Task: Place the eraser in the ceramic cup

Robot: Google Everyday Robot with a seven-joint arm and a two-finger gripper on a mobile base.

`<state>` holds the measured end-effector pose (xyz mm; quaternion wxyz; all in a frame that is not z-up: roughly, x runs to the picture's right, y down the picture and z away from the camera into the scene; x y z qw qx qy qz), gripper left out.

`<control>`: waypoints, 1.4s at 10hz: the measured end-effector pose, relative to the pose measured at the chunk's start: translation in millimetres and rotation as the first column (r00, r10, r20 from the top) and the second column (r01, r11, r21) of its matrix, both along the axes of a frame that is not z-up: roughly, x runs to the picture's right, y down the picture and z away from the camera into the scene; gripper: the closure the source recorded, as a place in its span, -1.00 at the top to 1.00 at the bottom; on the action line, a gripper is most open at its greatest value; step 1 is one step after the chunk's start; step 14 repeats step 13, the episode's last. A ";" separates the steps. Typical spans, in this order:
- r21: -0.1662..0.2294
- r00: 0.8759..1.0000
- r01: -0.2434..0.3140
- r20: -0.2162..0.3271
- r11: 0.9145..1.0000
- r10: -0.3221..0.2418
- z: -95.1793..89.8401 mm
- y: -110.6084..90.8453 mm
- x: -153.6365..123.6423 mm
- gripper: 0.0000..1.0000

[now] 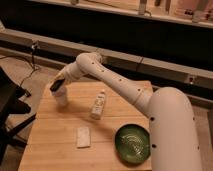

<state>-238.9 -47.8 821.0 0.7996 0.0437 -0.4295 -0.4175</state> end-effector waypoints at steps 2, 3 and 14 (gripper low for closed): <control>-0.009 1.000 0.016 0.000 1.000 -0.016 6.8 1.8 -3.8 0.40; -0.013 1.000 0.022 0.000 1.000 -0.022 9.1 3.6 -6.5 0.53; 0.004 0.998 0.038 -0.047 0.999 -0.038 8.5 5.4 -11.1 0.60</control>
